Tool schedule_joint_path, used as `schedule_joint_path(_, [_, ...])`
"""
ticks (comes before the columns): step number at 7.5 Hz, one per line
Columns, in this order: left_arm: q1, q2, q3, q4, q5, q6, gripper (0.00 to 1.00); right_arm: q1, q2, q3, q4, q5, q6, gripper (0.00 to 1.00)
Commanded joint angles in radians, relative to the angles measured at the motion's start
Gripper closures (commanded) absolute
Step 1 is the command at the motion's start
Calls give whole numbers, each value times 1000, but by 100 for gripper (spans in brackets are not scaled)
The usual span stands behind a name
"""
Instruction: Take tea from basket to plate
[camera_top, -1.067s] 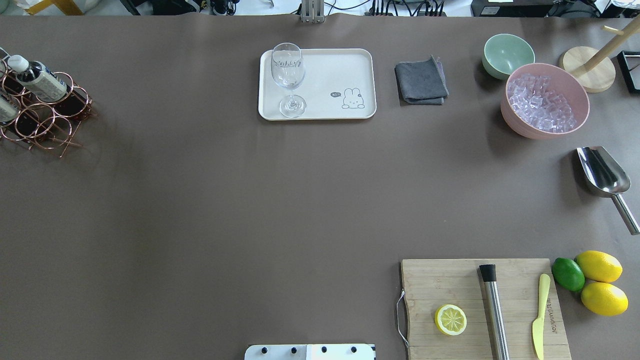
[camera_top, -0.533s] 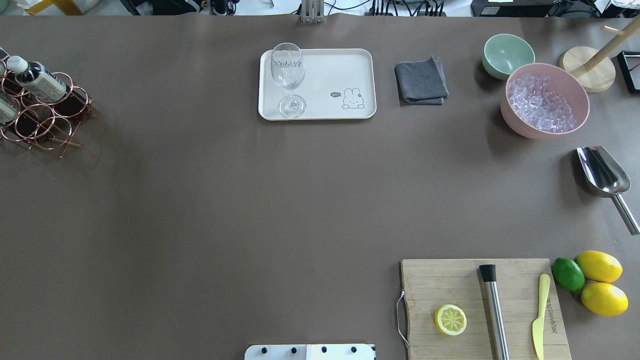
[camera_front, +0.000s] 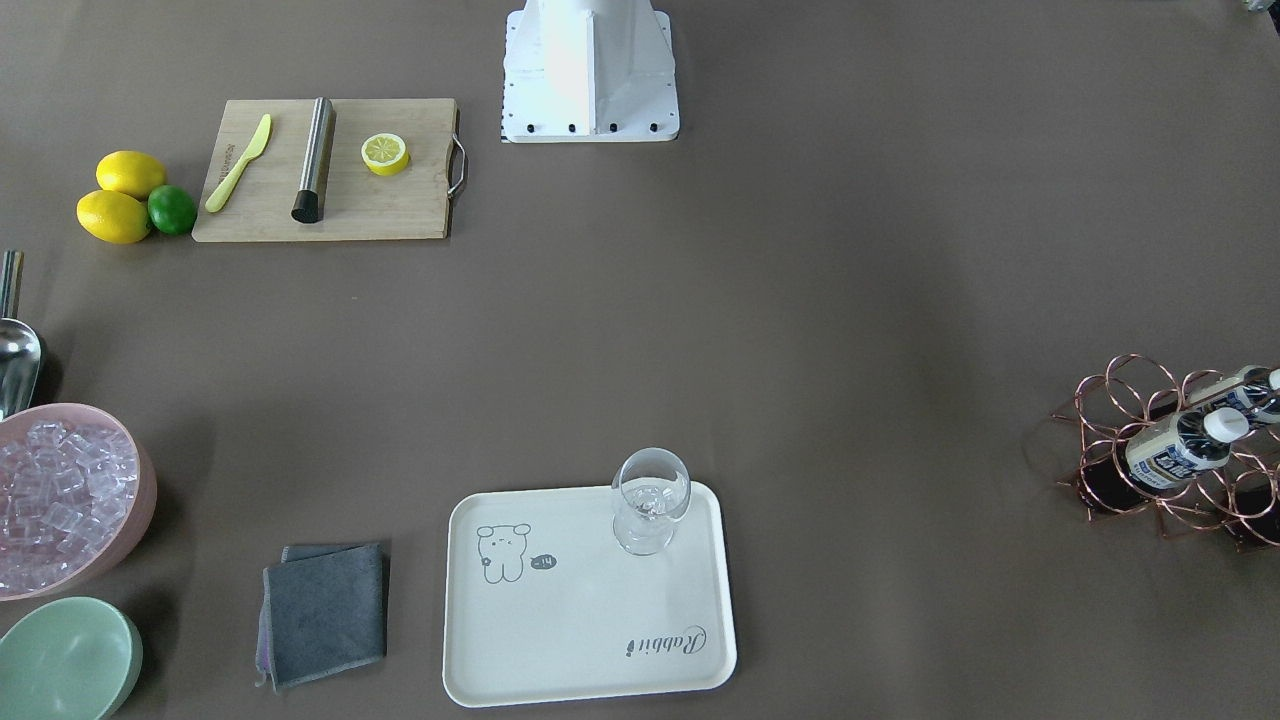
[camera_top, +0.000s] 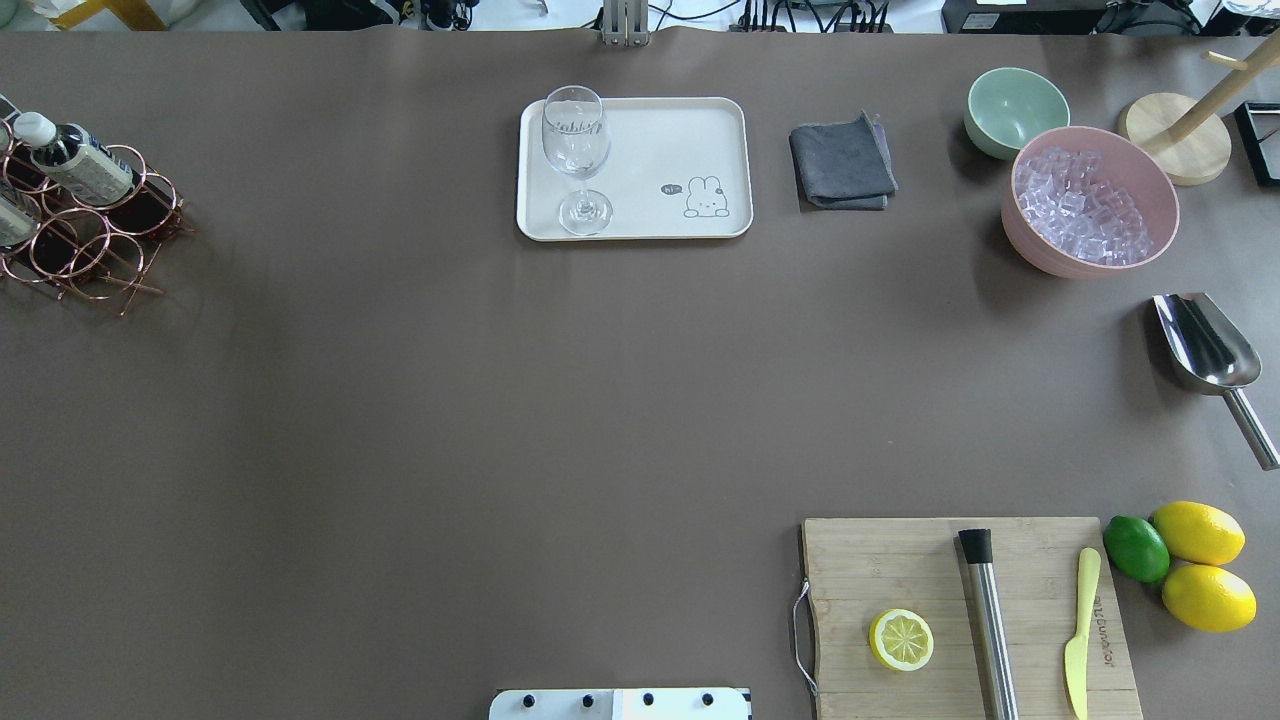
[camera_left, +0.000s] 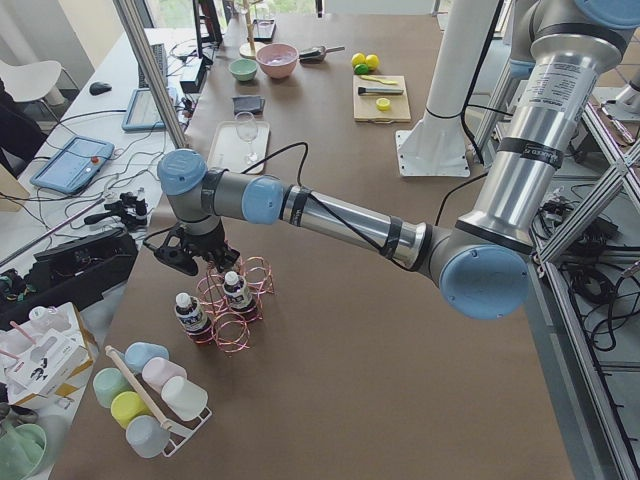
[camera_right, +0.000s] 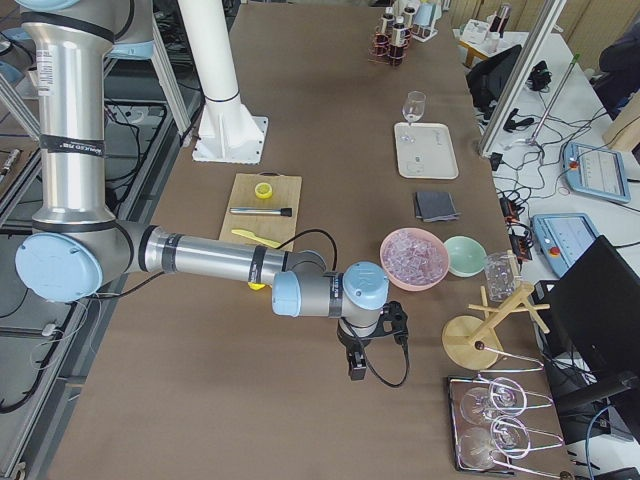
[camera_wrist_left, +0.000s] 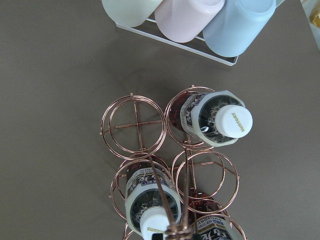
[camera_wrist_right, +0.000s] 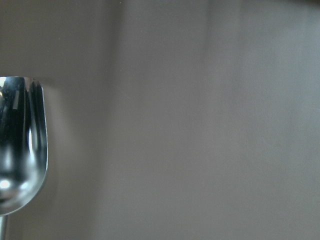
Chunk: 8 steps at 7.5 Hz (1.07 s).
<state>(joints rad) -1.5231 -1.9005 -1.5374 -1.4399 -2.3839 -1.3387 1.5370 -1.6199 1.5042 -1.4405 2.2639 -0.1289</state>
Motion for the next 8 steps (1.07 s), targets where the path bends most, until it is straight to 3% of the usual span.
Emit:
schedule_joint_path(1, [3, -12, -4, 7, 0, -45, 100, -1, 0, 1, -1, -4, 2, 0])
schedule_joint_path(2, [1, -29, -12, 31, -20, -104, 100, -1, 0, 1, 0, -4, 2, 0])
schedule_joint_path(3, [-5, -44, -79, 136, -35, -141, 100, -1, 0, 1, 0, -4, 2, 0])
schedule_joint_path(4, [-8, -43, -177, 223, -53, -161, 100, -1, 0, 1, 0, -4, 0, 0])
schedule_joint_path(6, [-17, -31, -350, 243, -72, -355, 100, -1, 0, 2, 0, -4, 2, 0])
schedule_joint_path(8, [61, -90, -401, 333, -67, -479, 100, -3, 0, 2, 0, -4, 2, 0])
